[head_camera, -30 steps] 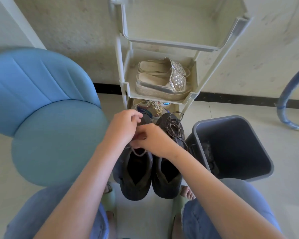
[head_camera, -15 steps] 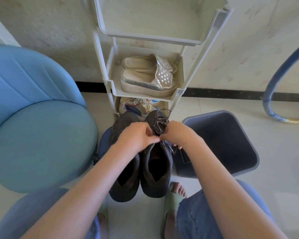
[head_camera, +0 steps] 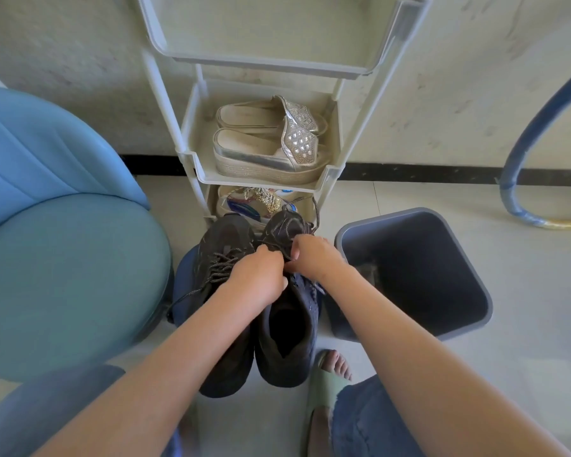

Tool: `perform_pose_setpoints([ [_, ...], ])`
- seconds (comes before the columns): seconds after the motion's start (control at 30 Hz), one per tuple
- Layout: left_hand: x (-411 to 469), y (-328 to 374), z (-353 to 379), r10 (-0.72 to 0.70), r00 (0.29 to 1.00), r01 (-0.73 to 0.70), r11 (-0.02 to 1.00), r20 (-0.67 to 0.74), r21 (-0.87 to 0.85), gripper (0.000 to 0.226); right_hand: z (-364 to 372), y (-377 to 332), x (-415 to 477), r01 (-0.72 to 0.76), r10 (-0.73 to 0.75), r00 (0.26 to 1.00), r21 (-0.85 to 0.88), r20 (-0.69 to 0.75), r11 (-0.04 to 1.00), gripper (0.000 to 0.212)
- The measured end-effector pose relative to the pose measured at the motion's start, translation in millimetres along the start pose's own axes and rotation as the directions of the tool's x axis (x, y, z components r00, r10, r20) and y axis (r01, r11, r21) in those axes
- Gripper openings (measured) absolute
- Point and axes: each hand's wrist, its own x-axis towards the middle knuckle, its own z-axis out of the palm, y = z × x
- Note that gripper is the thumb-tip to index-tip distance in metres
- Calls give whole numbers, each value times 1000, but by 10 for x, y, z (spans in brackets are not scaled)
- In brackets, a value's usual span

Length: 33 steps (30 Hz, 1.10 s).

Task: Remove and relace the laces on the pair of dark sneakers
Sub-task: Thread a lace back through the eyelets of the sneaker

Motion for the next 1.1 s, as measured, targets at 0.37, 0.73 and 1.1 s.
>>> perform_pose_setpoints([
  [0.37,125,21,-316,-151,988,36,116,18,-993,29,-755,163,-269,184,-221,975,608,-14,772,18],
  [0.73,179,146,-317,-135,985,-104,38,-108,-994,18,-749,205,-276,95,-197,969,507,151,857,21],
  [1.1,265,221,-253,-164,981,-93,76,-104,-993,7,-730,239,-150,245,-264,961,715,-88,654,23],
])
